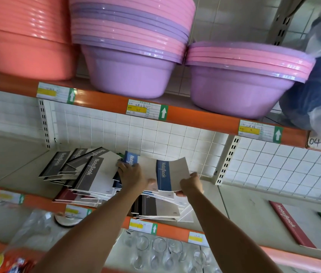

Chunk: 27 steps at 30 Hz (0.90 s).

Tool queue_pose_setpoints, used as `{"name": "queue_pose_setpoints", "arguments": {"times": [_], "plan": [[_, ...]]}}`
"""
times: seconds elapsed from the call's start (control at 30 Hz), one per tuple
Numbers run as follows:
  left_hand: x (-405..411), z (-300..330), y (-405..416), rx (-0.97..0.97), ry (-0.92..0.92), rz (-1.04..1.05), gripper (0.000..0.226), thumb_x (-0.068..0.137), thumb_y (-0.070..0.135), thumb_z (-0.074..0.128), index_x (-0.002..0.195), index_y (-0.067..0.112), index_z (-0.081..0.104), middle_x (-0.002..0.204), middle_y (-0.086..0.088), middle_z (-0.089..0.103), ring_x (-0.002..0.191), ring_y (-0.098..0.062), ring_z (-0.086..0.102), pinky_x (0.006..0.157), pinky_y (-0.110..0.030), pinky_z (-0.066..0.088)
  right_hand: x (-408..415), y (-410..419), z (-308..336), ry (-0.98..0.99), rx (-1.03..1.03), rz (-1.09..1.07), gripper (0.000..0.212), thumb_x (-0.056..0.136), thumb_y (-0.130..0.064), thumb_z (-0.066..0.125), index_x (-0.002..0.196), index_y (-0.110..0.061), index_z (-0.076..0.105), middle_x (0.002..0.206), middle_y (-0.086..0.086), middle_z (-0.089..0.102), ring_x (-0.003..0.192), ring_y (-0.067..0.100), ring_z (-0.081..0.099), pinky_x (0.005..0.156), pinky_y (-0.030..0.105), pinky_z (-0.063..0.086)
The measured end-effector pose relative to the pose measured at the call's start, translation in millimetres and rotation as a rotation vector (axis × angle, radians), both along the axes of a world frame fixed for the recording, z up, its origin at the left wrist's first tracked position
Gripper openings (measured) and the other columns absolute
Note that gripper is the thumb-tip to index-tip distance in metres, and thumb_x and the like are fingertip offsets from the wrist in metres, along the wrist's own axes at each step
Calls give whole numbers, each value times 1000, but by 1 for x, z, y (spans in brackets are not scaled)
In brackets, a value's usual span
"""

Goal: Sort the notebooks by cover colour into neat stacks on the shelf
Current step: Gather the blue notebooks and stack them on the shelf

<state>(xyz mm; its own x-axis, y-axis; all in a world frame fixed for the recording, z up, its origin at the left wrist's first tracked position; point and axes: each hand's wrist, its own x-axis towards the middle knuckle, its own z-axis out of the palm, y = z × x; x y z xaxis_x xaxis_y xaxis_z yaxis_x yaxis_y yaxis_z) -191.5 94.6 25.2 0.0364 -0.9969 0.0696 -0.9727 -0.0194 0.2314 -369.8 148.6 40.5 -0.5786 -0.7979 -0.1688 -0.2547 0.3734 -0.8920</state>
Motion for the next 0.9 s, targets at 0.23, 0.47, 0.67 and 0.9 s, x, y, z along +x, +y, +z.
{"name": "queue_pose_setpoints", "arguments": {"times": [0.23,0.47,0.67,0.9], "plan": [[1,16,7,-251,153,-12,70,83,27,75,139,14,35,141,-10,40,124,-26,46,81,-36,52,-3,-5,-5,-48,79,49,19,75,6,63,80,-6,49,81,14,58,71,32,65,67,53,60],[7,18,-1,-160,285,-34,44,91,11,65,125,13,37,125,-13,60,104,-30,64,63,-37,50,-16,4,-2,-332,125,133,27,84,20,45,87,-6,52,86,18,53,72,35,58,70,54,58],[-1,22,13,-156,274,-109,49,98,11,52,140,18,27,123,-16,62,92,-32,67,62,-39,54,-29,8,-13,-374,83,174,47,49,1,51,95,1,56,95,21,55,90,38,55,78,44,51],[-44,35,24,-50,371,-187,38,100,11,43,136,14,30,122,-20,59,98,-36,62,71,-42,53,-64,22,-17,-345,97,221,46,55,5,51,99,-3,59,96,19,53,87,34,54,72,43,49]]}}
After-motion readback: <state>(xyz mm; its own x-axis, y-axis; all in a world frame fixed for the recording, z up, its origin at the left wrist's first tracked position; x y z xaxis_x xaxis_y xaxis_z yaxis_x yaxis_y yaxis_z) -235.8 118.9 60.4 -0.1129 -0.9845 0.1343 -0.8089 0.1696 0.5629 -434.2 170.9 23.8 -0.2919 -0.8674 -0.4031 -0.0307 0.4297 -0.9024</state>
